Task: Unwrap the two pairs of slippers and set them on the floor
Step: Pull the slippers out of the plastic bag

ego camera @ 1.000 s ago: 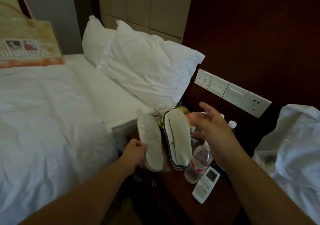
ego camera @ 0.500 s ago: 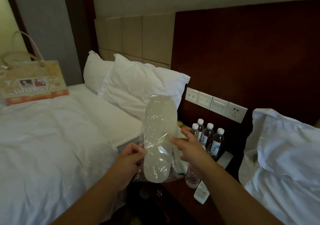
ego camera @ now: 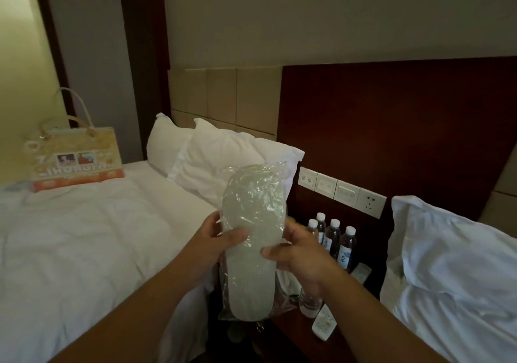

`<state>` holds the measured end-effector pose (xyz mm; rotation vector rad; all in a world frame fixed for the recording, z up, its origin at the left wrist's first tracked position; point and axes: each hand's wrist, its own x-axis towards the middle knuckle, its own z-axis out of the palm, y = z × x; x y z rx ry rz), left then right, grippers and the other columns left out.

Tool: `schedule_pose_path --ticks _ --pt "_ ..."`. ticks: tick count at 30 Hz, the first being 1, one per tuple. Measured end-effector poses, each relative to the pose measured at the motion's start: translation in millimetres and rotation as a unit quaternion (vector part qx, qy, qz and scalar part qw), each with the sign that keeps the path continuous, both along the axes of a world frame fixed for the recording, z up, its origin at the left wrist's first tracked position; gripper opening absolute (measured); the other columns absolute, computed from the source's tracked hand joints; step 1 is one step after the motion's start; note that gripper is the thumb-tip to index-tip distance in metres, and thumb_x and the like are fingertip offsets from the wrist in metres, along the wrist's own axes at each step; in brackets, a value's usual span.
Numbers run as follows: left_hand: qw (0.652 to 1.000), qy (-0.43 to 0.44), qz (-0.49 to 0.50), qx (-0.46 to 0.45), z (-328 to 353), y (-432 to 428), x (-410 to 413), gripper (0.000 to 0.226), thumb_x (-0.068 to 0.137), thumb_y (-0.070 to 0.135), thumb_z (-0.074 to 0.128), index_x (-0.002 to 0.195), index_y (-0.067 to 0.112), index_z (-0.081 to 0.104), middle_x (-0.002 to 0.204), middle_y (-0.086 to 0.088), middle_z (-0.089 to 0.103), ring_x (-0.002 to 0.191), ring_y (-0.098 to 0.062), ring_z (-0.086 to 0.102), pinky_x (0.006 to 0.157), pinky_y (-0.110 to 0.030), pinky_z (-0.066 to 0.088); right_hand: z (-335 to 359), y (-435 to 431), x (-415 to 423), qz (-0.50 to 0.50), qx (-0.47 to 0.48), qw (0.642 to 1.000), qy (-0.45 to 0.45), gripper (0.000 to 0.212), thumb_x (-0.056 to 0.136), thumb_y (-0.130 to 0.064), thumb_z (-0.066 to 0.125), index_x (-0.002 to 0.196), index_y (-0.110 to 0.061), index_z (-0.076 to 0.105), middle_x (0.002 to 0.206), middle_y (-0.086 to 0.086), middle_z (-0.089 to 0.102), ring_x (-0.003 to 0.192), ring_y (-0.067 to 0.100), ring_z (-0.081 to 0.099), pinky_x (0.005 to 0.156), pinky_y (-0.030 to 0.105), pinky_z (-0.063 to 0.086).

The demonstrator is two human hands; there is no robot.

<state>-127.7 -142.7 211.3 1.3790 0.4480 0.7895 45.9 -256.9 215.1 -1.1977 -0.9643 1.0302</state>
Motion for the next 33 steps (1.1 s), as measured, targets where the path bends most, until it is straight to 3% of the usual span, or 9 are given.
schedule_pose_path --ticks 4,7,10,13,17,21,26,29,33 --pt "0.998 0.008 0.019 0.053 20 -8 -3 0.045 0.070 0.032 0.085 0.111 0.027 0.067 0.110 -0.007 0.073 0.097 -0.027 0.071 0.071 -0.033 0.059 14 -7 -10 -0.017 0.010 0.998 -0.065 0.062 0.067 -0.003 0.085 0.119 -0.027 0.061 0.116 0.006 0.067 0.099 0.022 0.070 0.078 0.033 0.059" --pt "0.996 0.063 0.018 0.056 26 -5 -9 0.054 0.063 0.036 0.089 0.111 0.027 0.067 0.109 -0.004 0.074 0.098 -0.024 0.071 0.078 -0.039 0.059 35 -15 -3 -0.081 0.053 0.983 -0.155 0.091 0.067 -0.025 0.087 0.139 -0.048 0.036 0.129 -0.006 0.054 0.110 0.017 0.061 0.086 0.038 0.057" --pt "0.992 0.112 -0.012 0.053 30 -4 -16 0.057 0.059 0.035 0.091 0.110 0.027 0.067 0.108 -0.004 0.074 0.098 -0.024 0.071 0.085 -0.043 0.057 61 -26 9 -0.183 0.159 0.876 -0.416 0.089 0.077 -0.029 0.079 0.142 -0.056 0.023 0.140 -0.018 0.037 0.121 0.001 0.046 0.090 0.022 0.047" --pt "0.988 0.144 -0.038 0.049 37 -6 -20 0.060 0.059 0.033 0.091 0.112 0.021 0.067 0.109 -0.007 0.073 0.101 -0.027 0.070 0.095 -0.049 0.052 77 -34 22 -0.207 0.201 0.753 -0.591 0.069 0.081 -0.015 0.073 0.138 -0.041 0.043 0.145 -0.007 0.036 0.128 0.012 0.042 0.101 0.037 0.045" --pt "0.980 0.179 -0.066 0.059 46 -10 -20 0.060 0.061 0.033 0.089 0.115 0.019 0.066 0.111 -0.007 0.073 0.103 -0.027 0.069 0.098 -0.050 0.050 86 -39 31 -0.202 0.195 0.709 -0.647 0.028 0.085 -0.017 0.072 0.111 -0.027 0.071 0.137 0.004 0.050 0.120 0.023 0.048 0.093 0.043 0.048" --pt "0.975 0.196 -0.091 0.052 49 -13 -21 0.055 0.066 0.029 0.088 0.115 0.015 0.065 0.111 -0.011 0.072 0.103 -0.030 0.069 0.096 -0.048 0.052 89 -40 33 -0.180 0.205 0.730 -0.627 0.016 0.087 -0.025 0.068 0.100 -0.028 0.075 0.131 -0.001 0.054 0.116 0.018 0.049 0.089 0.042 0.050" --pt "0.974 0.200 -0.096 0.037 44 -14 -22 0.045 0.069 0.024 0.085 0.110 0.016 0.068 0.110 -0.012 0.073 0.102 -0.032 0.069 0.093 -0.048 0.053 93 -43 31 -0.094 0.153 0.786 -0.592 0.035 0.082 -0.022 0.074 0.111 -0.040 0.067 0.132 -0.013 0.045 0.118 0.008 0.049 0.096 0.036 0.048" --pt "0.974 0.202 -0.094 0.044 44 -16 -22 0.044 0.071 0.024 0.084 0.111 0.015 0.068 0.109 -0.012 0.073 0.099 -0.030 0.070 0.090 -0.044 0.056 95 -40 29 -0.078 0.136 0.803 -0.576 0.017 0.083 -0.026 0.074 0.095 -0.038 0.074 0.123 -0.017 0.052 0.113 0.006 0.051 0.094 0.037 0.048" --pt "0.970 0.214 -0.095 0.058 46 -20 -25 0.042 0.073 0.019 0.082 0.111 0.012 0.066 0.107 -0.013 0.073 0.098 -0.031 0.070 0.090 -0.045 0.055 98 -36 26 -0.140 0.138 0.881 -0.431 0.007 0.086 -0.030 0.069 0.083 -0.035 0.073 0.101 -0.018 0.064 0.095 -0.002 0.059 0.079 0.021 0.047"
